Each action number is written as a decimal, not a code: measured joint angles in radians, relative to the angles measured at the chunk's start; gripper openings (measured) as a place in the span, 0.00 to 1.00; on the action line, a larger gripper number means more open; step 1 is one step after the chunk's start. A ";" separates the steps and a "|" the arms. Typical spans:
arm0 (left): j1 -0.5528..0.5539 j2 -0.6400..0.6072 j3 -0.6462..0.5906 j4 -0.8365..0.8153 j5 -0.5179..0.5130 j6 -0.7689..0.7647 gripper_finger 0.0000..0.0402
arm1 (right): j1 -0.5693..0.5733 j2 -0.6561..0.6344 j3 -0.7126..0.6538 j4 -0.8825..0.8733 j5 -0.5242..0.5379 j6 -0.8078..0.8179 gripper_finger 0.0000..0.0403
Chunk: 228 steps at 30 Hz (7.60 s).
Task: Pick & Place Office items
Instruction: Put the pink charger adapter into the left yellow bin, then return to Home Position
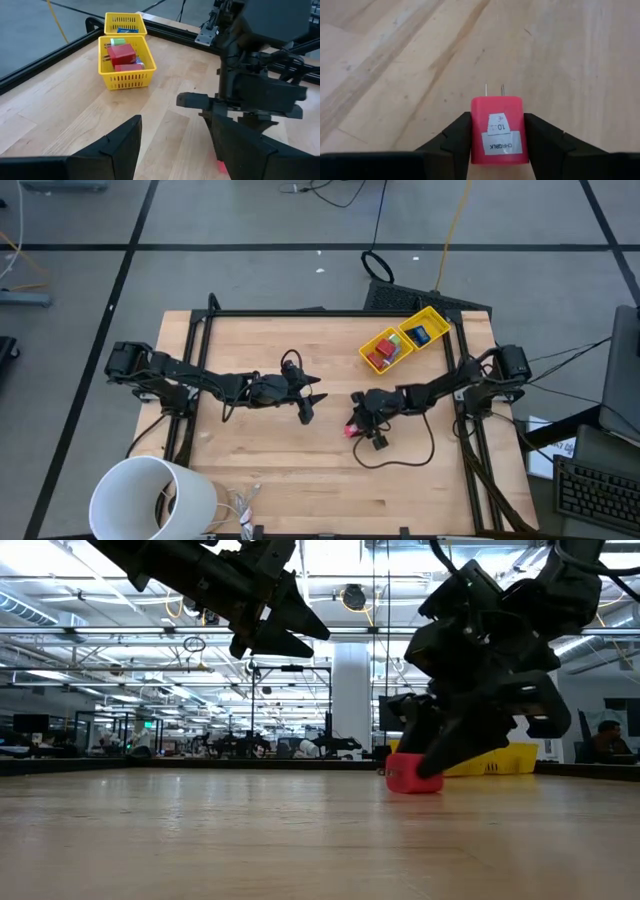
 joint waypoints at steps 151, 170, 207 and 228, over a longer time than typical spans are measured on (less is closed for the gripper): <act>-0.111 -1.215 -0.671 -0.165 0.133 0.211 0.60 | -0.583 -1.669 -0.249 -0.671 -0.041 0.392 0.59; -0.111 -1.343 -0.799 -0.132 0.120 0.273 0.60 | -0.568 -1.669 -0.628 -0.260 -0.052 0.472 0.59; -0.111 -1.342 -0.797 -0.133 0.120 0.299 0.60 | -0.256 -1.641 -0.633 -0.363 0.238 0.334 0.59; -0.110 -1.342 -0.797 -0.133 0.120 0.299 0.60 | -0.256 -1.641 -0.634 -0.364 0.238 0.334 0.58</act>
